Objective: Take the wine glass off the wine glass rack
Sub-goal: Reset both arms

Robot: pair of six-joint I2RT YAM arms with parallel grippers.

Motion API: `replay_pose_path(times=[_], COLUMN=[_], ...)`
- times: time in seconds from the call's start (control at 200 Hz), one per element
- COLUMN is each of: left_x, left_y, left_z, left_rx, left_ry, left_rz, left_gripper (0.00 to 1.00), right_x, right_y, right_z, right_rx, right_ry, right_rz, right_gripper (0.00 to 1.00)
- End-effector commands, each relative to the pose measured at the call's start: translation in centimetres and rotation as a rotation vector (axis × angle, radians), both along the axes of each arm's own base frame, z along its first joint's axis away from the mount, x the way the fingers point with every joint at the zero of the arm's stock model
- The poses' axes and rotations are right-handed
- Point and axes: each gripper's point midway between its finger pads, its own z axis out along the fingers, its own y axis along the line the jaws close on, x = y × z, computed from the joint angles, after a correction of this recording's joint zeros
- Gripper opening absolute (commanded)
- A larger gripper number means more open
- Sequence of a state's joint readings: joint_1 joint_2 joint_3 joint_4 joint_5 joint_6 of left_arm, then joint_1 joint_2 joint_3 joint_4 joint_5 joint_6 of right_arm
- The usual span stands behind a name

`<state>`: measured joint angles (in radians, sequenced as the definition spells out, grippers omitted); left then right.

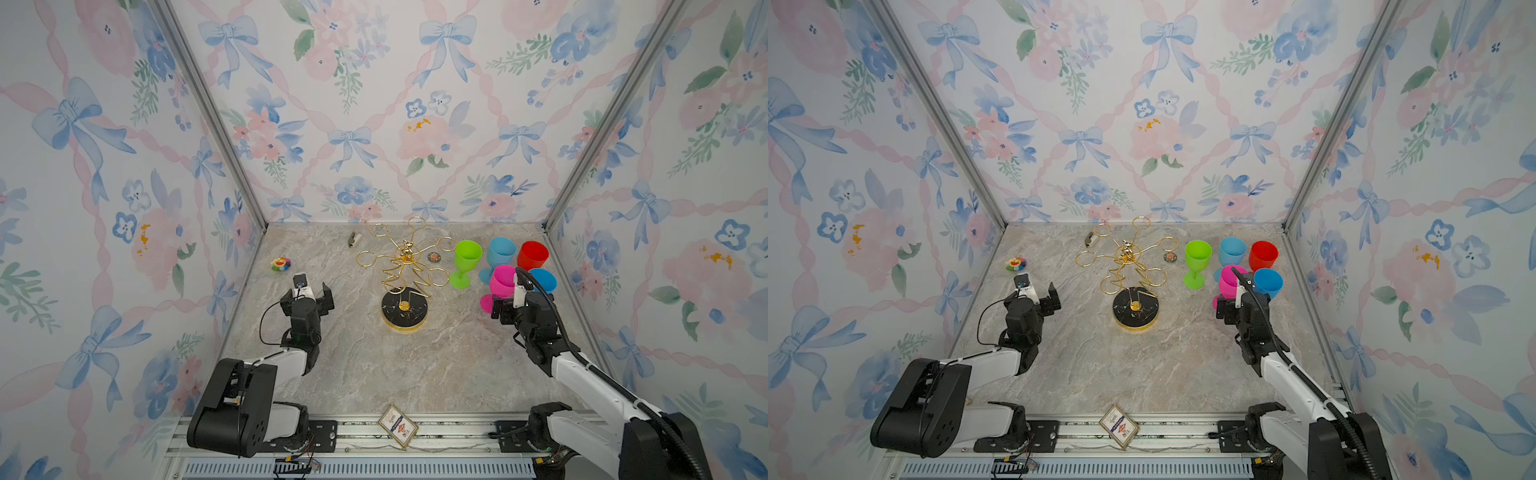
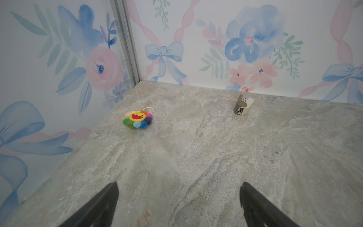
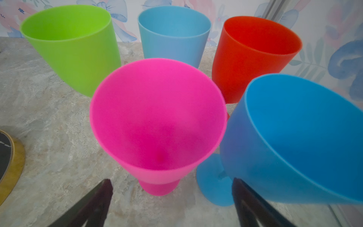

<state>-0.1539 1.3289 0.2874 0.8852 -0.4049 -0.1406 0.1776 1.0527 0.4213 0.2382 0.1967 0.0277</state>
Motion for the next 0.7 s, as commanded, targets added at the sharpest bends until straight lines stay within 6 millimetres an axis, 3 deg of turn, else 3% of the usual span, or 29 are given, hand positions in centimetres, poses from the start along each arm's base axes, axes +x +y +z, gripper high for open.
replay_pose_path(times=[0.0,0.465,0.695], left_x=[-0.2,-1.4,-1.2], left_y=[0.4,0.9,0.5], left_z=[0.2,1.2,0.2], left_rx=[0.017,0.017,0.019], left_ry=[-0.036,-0.15,-0.159], left_rz=[0.012,0.024,-0.002], left_gripper=[0.98,0.98,0.98], right_x=[0.6,2.4,3.7], right_y=[0.3,-0.7,-1.1], right_z=[-0.1,-1.4,-1.1], right_rx=[0.009,-0.007,-0.014], right_ry=[-0.039,-0.107,-0.141], right_rz=[0.021,-0.009,-0.01], right_gripper=[0.97,0.97,0.97])
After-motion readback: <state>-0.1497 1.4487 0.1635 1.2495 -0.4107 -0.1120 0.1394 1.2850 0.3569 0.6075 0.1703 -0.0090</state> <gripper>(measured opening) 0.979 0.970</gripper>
